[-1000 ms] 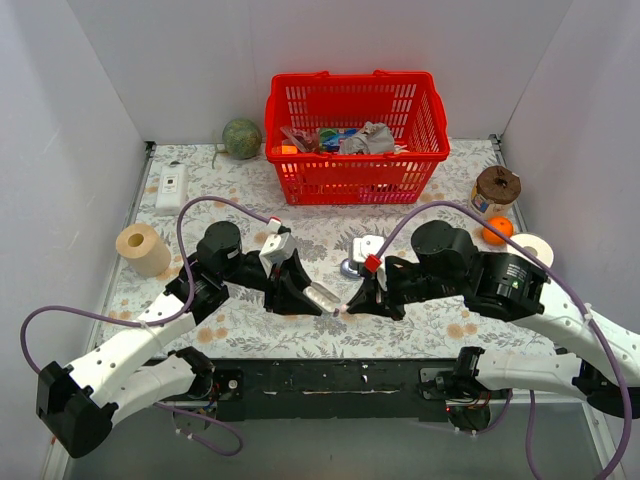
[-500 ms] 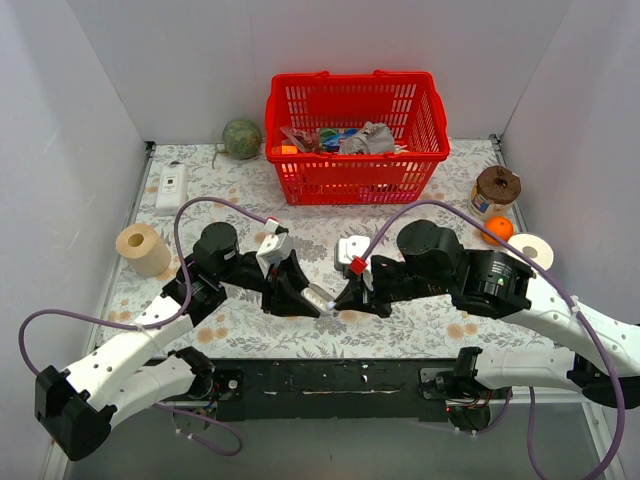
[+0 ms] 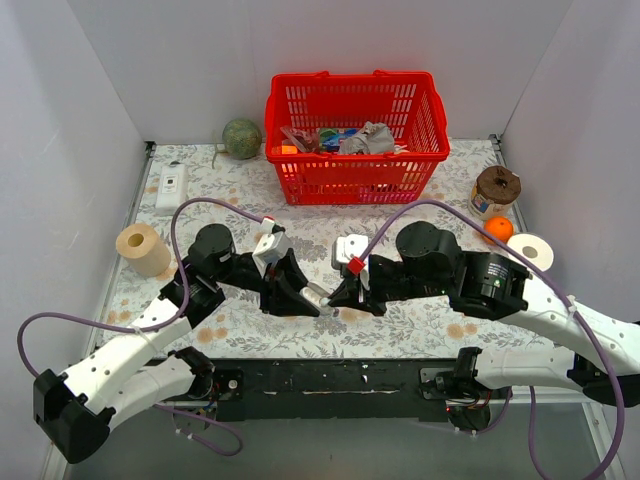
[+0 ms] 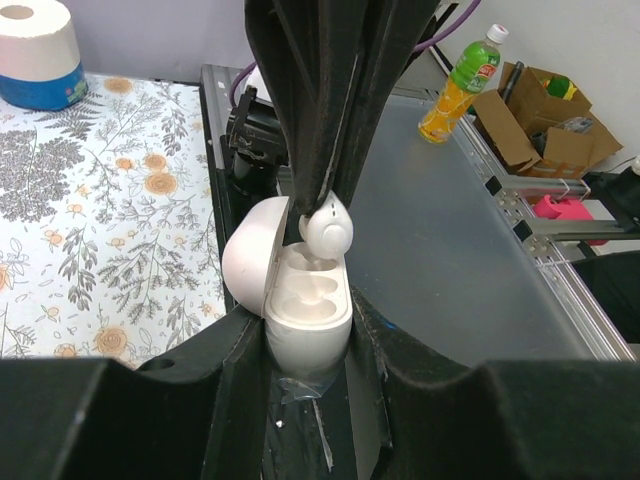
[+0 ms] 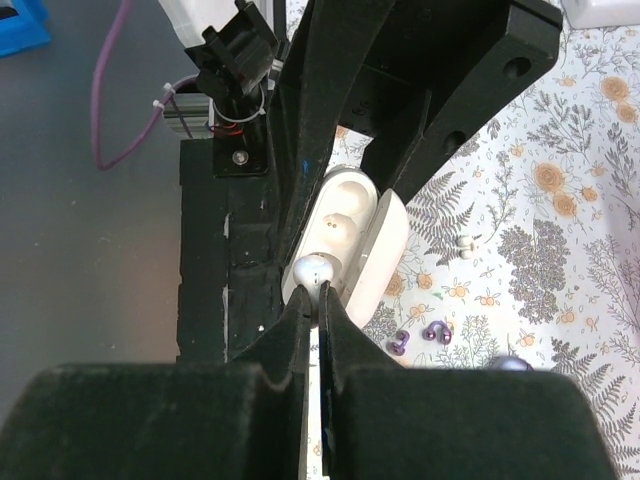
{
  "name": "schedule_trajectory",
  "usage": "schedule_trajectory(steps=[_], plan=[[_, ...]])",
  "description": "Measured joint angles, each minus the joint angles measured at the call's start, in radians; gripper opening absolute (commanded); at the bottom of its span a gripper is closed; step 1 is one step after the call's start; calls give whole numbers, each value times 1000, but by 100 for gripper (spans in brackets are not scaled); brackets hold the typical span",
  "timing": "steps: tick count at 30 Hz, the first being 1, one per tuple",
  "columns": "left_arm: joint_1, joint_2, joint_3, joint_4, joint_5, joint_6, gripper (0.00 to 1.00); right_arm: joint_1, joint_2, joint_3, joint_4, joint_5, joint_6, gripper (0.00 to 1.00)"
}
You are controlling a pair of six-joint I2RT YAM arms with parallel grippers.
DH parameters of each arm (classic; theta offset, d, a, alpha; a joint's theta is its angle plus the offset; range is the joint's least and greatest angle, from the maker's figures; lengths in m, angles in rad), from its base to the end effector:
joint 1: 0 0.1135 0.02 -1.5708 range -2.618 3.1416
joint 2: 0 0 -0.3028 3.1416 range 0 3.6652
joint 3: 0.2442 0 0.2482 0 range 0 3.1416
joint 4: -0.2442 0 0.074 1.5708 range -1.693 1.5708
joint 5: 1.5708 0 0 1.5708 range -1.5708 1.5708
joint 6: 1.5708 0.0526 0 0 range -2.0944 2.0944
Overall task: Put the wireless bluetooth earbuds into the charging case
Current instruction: Place the earbud in the charging case.
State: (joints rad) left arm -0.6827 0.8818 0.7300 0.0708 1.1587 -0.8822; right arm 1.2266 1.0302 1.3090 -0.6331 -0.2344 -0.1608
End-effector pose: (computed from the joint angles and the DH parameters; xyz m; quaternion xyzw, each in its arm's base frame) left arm 0.1010 -0.1443 0.3624 0.3080 0.6491 -0.6854 0.1185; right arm 0.0548 0.1892 0.4537 -0.5725 0.5839 0.3710 0.4401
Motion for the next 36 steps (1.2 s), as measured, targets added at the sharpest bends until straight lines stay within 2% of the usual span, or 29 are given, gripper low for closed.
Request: schedule_trajectory(steps=[15,28,34,36], plan=[[0,-19,-32,51,-23,-52,0,19,6,-31,31,45,26,1],[0,-72,-117,175,-106,-129,0,37,7,-61,67,124,102,1],[0,-78,-128,211,-123,-145,0,44,8,-62,77,150,126,25],[0,-79,-134,219,-127,-148,0,45,8,-62,76,158,134,29]])
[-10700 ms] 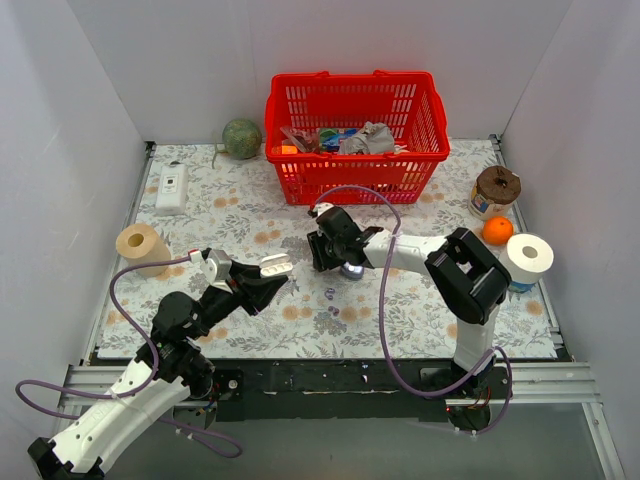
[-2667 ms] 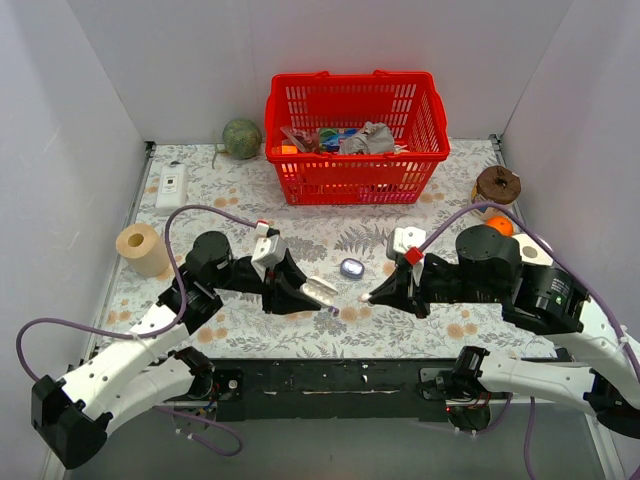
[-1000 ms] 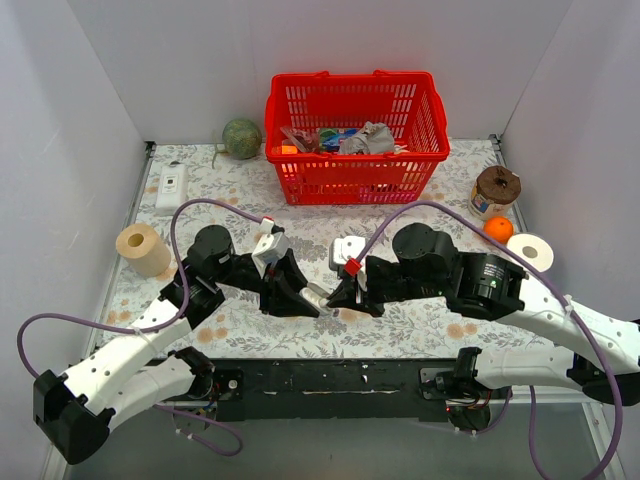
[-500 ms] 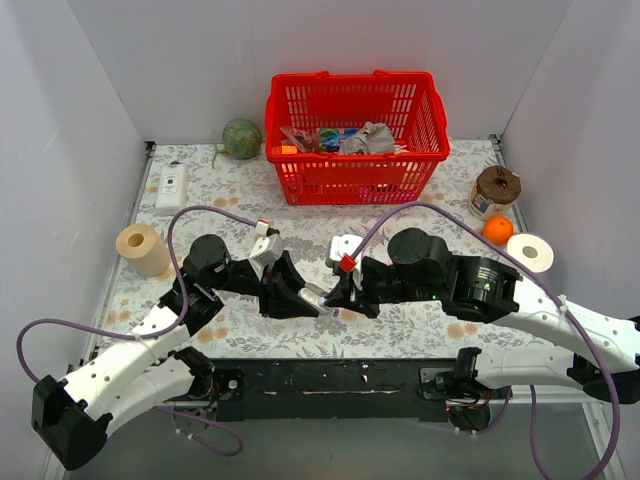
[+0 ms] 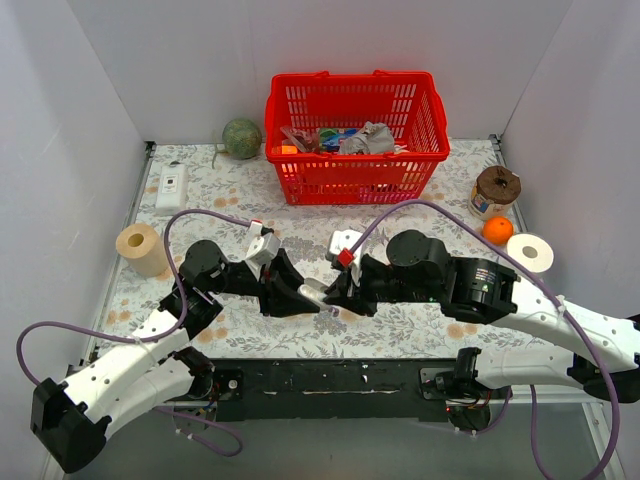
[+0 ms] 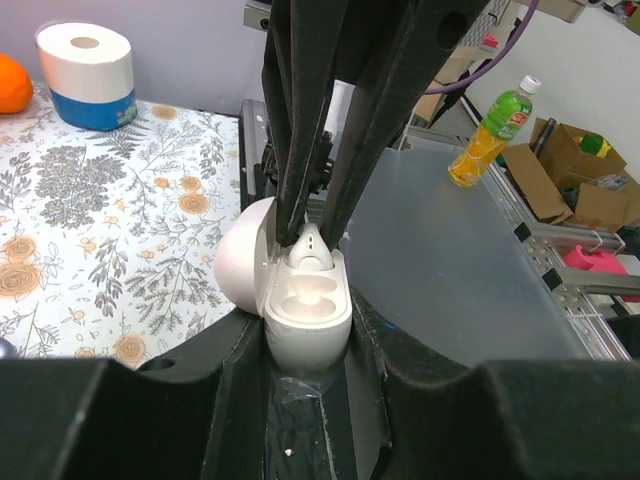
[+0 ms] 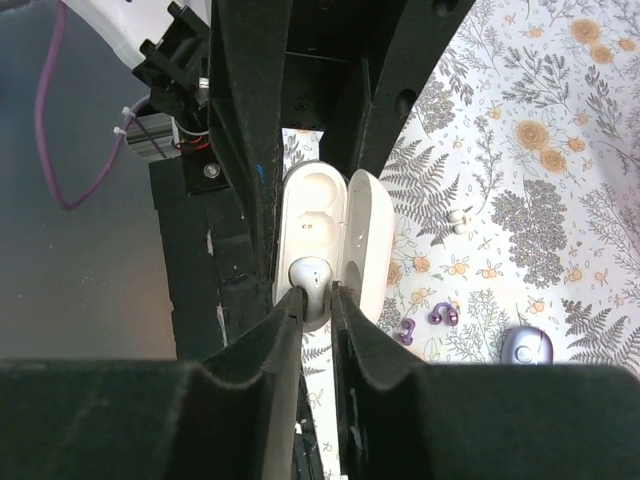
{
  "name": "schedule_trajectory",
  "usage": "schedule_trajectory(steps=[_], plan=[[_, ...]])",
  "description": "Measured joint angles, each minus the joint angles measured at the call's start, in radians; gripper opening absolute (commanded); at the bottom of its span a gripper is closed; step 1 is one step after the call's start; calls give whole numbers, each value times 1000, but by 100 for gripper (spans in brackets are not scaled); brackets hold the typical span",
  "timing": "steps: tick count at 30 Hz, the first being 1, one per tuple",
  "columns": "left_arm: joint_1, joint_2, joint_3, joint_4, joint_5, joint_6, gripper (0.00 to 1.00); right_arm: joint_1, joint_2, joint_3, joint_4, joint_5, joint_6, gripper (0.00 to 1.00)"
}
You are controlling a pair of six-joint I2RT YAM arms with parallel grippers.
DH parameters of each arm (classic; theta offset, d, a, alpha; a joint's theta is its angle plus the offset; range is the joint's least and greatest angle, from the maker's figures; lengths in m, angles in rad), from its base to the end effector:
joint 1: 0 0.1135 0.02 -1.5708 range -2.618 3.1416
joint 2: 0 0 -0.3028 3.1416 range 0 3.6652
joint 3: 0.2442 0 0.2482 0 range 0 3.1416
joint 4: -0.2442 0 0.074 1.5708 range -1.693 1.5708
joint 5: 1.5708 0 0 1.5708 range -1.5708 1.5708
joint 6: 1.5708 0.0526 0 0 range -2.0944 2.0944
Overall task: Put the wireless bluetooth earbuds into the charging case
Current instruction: Place the earbud in the charging case, then pick up the earbud from the center of the board.
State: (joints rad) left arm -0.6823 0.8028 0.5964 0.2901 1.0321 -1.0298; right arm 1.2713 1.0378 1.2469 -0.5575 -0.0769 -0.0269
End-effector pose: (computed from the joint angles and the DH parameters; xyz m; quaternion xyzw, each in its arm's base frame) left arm 0.0944 -0.1349 0.3491 0.2560 0.6427 -0.7025 0.1673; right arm 0.0575 0.2001 0.4398 -0.5122 0.6386 0.3598 0.4476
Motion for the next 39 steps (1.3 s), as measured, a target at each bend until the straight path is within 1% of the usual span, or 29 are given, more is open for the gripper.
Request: schedule_trajectory(steps=[1,3,4,5,6,7,8,10,12,15,19,21,23,26,29,33,39], plan=[[0,-1,-1,2,-2,-2,0,0,0,0,0,10,0,34],[1,-3,-2,3,-5,-5,0,0,-1,0,0,24,4,39],[1,-4,-3,2,-9,-3,0,0,-2,1,1,26,11,44],[2,-6,-8,8,-23,-4,0,1,-3,4,0,30,14,47],[3,-7,-13,13,-26,-5,0,3,-3,8,0,33,17,58],[3,-11,-17,18,-31,-5,0,6,-3,12,-1,38,24,64],[4,-13,-20,21,-37,-5,0,7,-4,19,-2,43,32,67],[7,-18,-25,26,-54,-3,0,12,-11,36,0,59,45,69],[6,-29,-33,24,-53,2,0,11,-39,46,5,104,51,69],[4,-51,-35,7,-67,14,0,10,-120,33,37,229,72,70],[4,-129,-48,-42,-139,38,0,-21,-246,-83,111,417,129,70],[4,-195,-68,-66,-179,45,0,-85,-252,-149,145,448,163,68],[4,-264,-88,-92,-217,47,0,-169,-201,-226,185,425,208,66],[4,-335,-97,-129,-263,57,0,-267,-55,-349,264,348,264,63],[4,-365,-98,-163,-296,64,0,-291,120,-423,309,281,301,59],[4,-391,-103,-194,-330,63,0,-292,314,-407,382,204,323,59],[4,-427,-112,-222,-346,62,0,-295,579,-248,466,130,331,59]])
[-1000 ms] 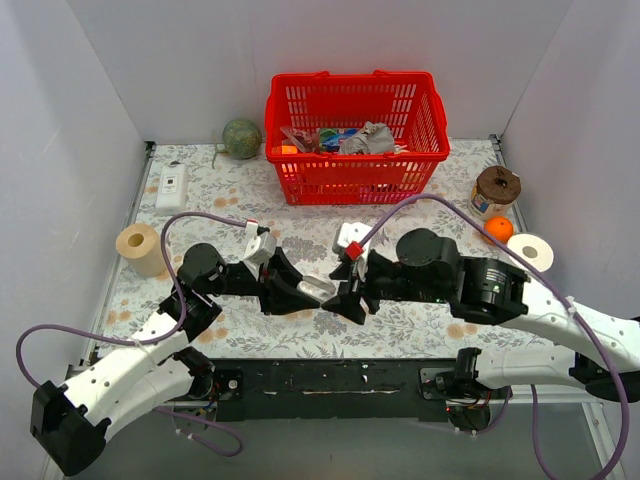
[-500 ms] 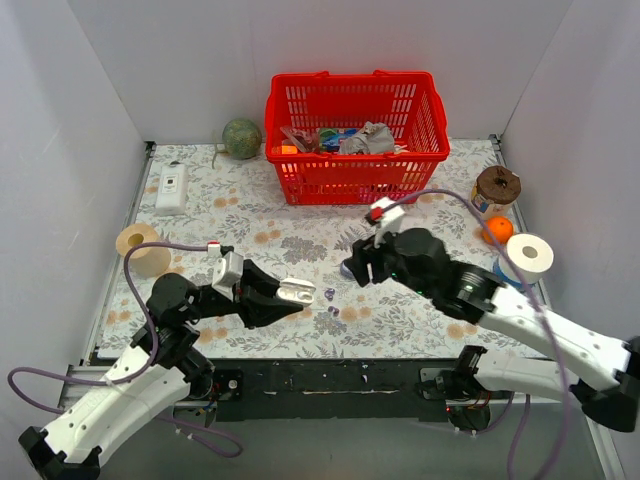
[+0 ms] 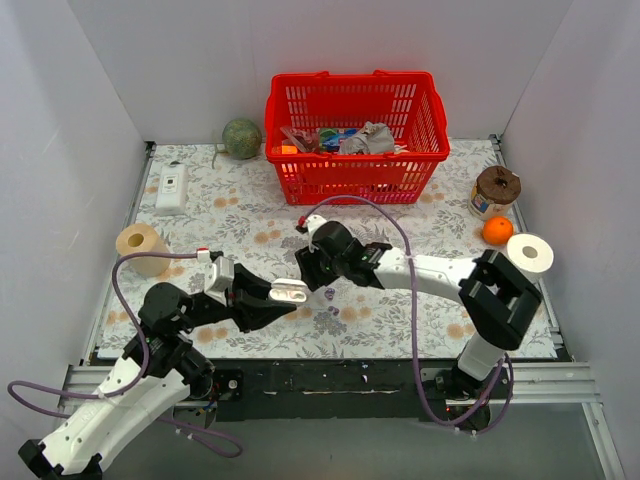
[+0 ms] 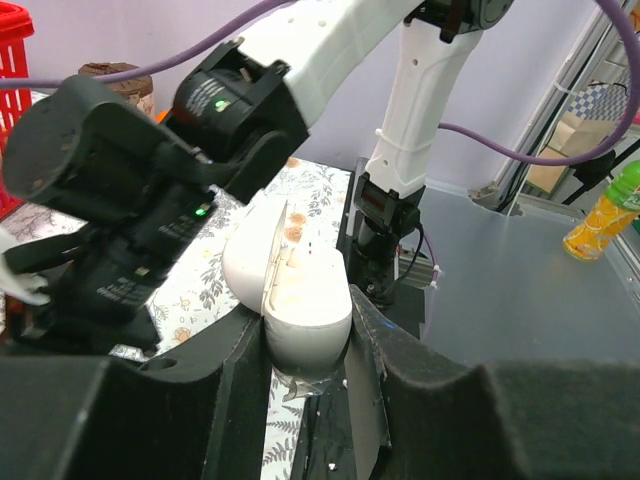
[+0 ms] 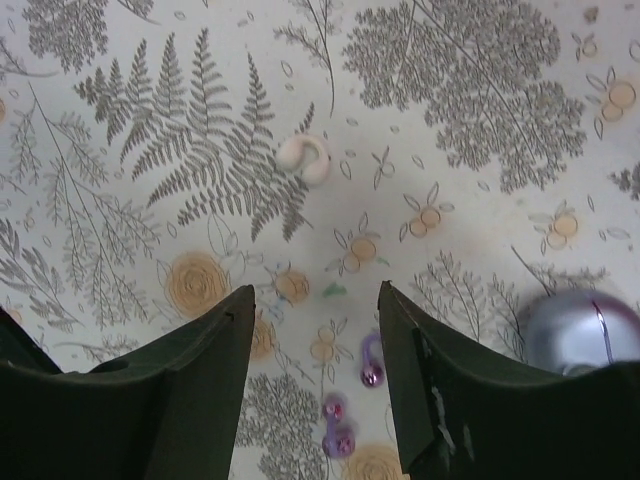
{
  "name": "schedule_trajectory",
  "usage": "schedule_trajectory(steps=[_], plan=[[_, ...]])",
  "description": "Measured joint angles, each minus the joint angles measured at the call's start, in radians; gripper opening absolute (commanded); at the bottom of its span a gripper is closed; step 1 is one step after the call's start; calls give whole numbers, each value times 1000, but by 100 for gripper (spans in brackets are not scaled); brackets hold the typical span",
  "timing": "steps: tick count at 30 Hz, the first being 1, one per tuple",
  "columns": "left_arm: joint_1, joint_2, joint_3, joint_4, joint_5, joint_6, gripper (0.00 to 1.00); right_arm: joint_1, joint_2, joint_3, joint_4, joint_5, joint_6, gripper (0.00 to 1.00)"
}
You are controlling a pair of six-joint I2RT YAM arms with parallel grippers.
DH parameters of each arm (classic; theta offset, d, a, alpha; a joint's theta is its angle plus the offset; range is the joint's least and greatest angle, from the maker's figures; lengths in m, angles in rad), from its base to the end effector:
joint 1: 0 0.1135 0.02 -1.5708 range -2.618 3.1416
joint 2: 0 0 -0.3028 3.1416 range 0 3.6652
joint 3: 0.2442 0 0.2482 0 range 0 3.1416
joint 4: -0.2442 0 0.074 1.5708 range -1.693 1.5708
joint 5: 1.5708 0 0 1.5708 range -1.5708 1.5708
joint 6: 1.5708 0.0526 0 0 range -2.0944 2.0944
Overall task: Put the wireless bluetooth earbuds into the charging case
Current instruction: Pick up the earbud from the center of the board.
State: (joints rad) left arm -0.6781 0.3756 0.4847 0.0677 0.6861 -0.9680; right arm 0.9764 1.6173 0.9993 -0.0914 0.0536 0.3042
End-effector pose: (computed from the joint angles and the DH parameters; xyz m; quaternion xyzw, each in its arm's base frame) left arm 0.0446 -0.0787 0.3306 0.1679 0.6354 -0.6763 0.3327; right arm 0.2046 0.2976 0.2429 -0.2890 0.8612 0.2298 0.3492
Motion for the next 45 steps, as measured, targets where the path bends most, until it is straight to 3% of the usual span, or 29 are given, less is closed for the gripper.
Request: schedule_trajectory(steps=[5,7,18,28,45], plan=[[0,-33,0,-25,-22,7,0,-29,148,127,37,-48,7,56],[0,-44,0,-38,-27,10,0,-40,199,168,47,-63,7,51],[0,-54,0,-72,-43,20,0,-52,260,188,85,-129,27,1],[0,-43,-6,-72,-43,22,0,-43,256,101,101,-163,42,1],[0,-42,-14,-72,-40,19,0,-39,312,152,116,-161,37,1]])
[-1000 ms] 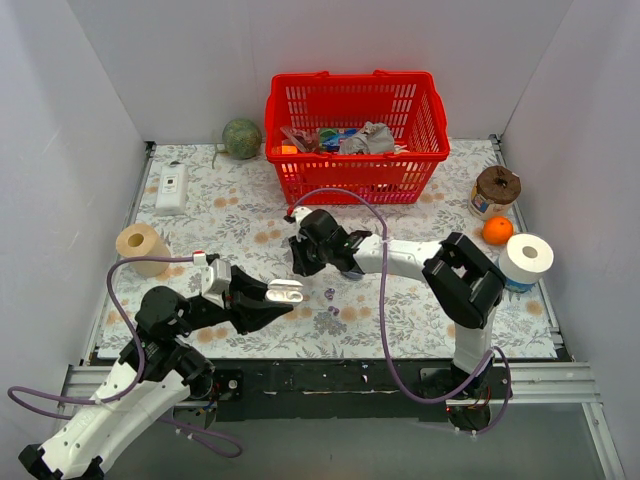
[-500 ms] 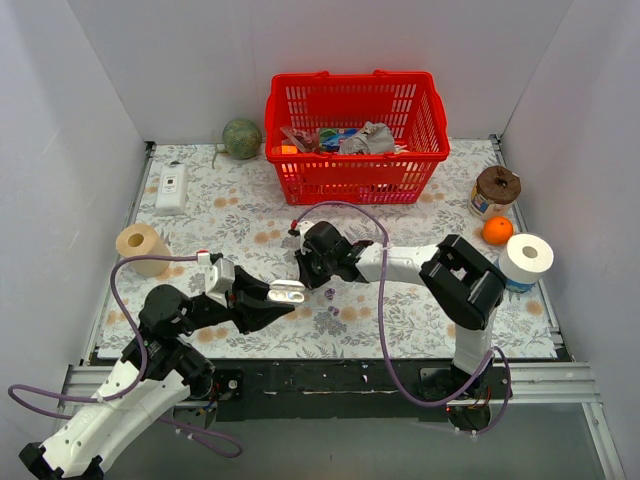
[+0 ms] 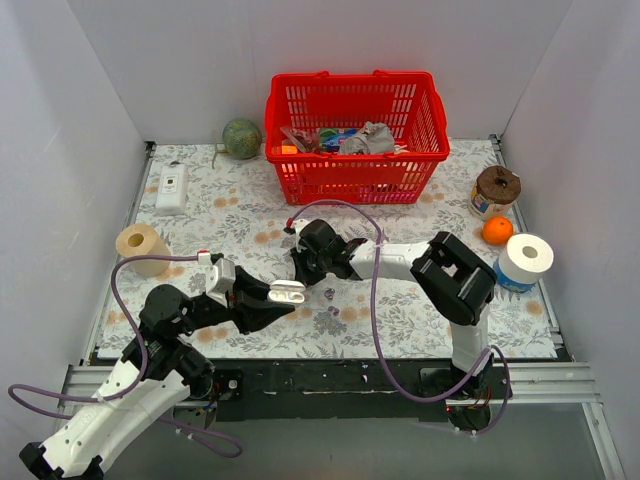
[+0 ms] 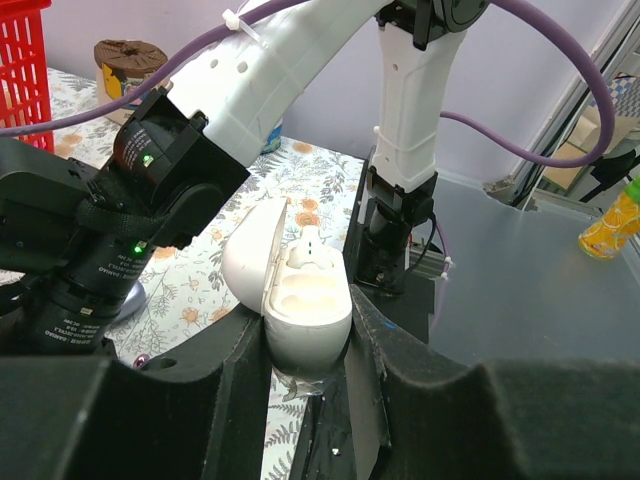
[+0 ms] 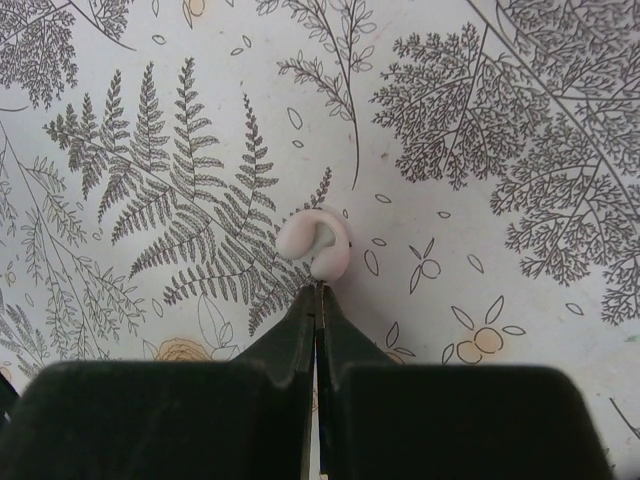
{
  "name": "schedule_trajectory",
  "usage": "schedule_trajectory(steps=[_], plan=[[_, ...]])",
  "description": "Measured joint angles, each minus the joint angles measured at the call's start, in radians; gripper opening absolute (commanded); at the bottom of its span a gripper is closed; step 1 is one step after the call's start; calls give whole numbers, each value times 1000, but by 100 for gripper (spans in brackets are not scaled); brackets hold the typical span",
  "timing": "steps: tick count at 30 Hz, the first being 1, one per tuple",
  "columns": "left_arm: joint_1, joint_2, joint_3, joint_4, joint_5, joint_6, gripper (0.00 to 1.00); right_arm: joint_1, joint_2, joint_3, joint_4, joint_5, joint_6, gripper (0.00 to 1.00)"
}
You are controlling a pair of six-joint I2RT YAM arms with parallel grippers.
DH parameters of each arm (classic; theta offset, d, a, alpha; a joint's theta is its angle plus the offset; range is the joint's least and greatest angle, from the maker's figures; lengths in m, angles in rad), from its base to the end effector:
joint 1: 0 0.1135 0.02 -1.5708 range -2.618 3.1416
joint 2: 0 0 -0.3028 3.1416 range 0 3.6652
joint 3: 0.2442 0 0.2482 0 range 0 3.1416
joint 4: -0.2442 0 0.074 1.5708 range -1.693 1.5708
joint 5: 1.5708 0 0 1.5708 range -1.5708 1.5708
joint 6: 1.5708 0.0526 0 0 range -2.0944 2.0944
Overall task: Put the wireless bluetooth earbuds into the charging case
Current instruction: Pick up the earbud from the center of the board.
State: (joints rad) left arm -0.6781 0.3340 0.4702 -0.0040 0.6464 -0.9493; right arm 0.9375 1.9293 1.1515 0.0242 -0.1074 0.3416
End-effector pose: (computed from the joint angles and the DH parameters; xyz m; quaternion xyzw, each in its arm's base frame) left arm 0.0419 -0.0745 0.3202 0.1523 0.6513 -0.6622 0.3378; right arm 0.2511 0.3516 0.1844 -0.2894 0.8697 0.2763 0.2889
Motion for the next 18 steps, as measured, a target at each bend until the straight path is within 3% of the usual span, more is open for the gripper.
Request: schedule_trajectory(steps=[18], plan=[[0,-2,-6,0,-1,3,0,-34,77,128,-55,39,-83,2]])
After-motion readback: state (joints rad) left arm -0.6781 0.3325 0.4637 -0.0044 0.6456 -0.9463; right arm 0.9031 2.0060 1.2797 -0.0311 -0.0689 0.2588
